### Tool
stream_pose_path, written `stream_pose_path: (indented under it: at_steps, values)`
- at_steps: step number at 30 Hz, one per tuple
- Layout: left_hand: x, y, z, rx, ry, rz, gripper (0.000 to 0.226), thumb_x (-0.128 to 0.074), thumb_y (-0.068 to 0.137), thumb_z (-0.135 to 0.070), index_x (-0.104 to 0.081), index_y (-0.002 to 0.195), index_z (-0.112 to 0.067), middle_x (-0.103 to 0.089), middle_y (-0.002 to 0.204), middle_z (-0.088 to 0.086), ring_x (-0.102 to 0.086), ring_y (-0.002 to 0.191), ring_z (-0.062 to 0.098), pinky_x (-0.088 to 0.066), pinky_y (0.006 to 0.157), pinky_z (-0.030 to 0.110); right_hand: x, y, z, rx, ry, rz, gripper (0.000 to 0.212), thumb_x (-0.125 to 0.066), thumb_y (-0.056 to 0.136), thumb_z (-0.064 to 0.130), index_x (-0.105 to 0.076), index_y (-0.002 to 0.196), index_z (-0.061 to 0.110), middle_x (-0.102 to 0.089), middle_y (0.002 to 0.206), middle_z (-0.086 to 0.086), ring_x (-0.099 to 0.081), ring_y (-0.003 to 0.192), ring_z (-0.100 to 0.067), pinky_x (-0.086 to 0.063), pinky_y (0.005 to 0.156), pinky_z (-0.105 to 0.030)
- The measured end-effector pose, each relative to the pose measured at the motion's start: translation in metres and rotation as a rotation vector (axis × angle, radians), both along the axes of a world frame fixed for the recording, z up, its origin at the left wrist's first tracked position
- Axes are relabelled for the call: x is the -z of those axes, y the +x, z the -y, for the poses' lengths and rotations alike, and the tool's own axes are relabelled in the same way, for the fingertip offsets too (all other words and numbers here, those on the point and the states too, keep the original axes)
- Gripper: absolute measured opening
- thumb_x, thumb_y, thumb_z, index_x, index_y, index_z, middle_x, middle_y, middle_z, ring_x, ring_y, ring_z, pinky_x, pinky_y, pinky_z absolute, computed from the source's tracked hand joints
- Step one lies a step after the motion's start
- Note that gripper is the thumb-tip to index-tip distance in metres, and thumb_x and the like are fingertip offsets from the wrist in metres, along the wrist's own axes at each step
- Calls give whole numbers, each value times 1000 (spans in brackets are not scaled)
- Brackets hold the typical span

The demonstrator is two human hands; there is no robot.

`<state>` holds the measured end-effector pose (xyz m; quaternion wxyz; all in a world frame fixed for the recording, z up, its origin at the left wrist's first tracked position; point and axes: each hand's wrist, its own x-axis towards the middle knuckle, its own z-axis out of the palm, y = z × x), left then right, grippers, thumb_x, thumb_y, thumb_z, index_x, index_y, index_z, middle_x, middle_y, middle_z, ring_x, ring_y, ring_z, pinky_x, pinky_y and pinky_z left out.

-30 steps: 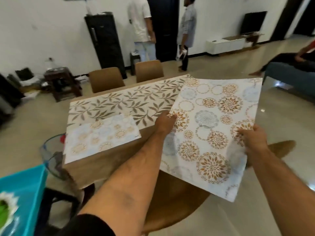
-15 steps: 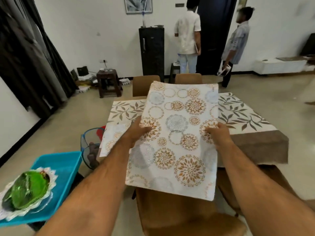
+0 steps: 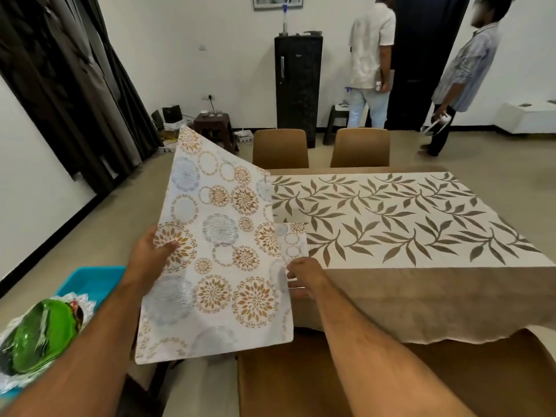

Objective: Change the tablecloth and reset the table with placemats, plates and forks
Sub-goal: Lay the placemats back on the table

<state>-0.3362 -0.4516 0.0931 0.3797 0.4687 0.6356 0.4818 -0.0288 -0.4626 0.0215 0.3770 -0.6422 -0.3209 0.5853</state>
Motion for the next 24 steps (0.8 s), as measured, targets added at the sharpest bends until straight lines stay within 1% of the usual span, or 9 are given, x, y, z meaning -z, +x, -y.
stream_pose_path:
  at_steps: [2,6,8,10,13,15,17,21,24]
  values:
    - [9,-3,-7,-32,6,-3,41,-62,92,-4,-53,132,-9,-65,113,6,-64,91,22,-50,73,27,16,-1,-14,24,-9,31,4,-58,95,6,-56,93,8,-61,87,-10,-60,76,-23,-55,67,-36]
    - [39,-1,-23,-60,-36,26,40,-61,92,-2,-53,131,-9,-66,112,6,-65,86,15,-50,70,25,47,3,-44,60,-9,129,9,-60,94,7,-57,101,11,-63,103,-13,-63,99,-32,-55,67,-35]
    - [54,1,-35,-59,-83,49,37,-61,92,-1,-54,128,-9,-66,109,6,-66,87,18,-52,70,28,60,7,-61,55,16,219,11,-63,91,9,-62,102,11,-67,109,-16,-65,103,-35,-58,81,-43]
    - [70,1,-46,-38,-129,73,33,-62,92,-3,-56,124,-11,-69,105,5,-68,95,25,-55,78,34,76,14,-75,37,19,322,14,-63,90,10,-65,103,8,-68,110,-18,-65,102,-36,-55,91,-50]
    - [91,-6,-68,-11,-184,87,30,-62,92,-4,-58,118,-18,-69,100,-2,-69,92,22,-56,79,38,92,22,-93,57,-35,437,26,-62,90,8,-61,114,-1,-65,105,-17,-62,94,-31,-55,88,-46]
    - [101,-11,-80,6,-212,110,32,-61,93,-3,-57,121,-15,-69,100,-1,-68,88,18,-55,72,32,105,28,-100,33,-75,534,38,-60,91,4,-53,127,-3,-61,118,-20,-61,104,-34,-53,85,-39]
    - [114,-17,-92,12,-243,115,34,-60,93,-2,-55,125,-12,-68,100,0,-68,87,18,-54,70,31,117,31,-107,-13,-134,637,44,-58,92,5,-46,134,-4,-55,133,-21,-56,119,-36,-48,90,-34]
    - [145,-22,-103,4,-281,156,38,-60,93,-3,-54,130,-10,-67,111,10,-66,90,25,-53,74,34,141,34,-114,-73,-226,777,40,-57,97,21,-47,130,1,-54,135,-16,-53,123,-31,-44,91,-29]
    - [163,-20,-105,-8,-318,175,40,-58,93,0,-52,132,-7,-65,113,13,-64,91,27,-51,74,32,152,31,-119,-37,-290,810,51,-67,87,38,-52,125,7,-58,126,-11,-58,117,-31,-44,81,-34]
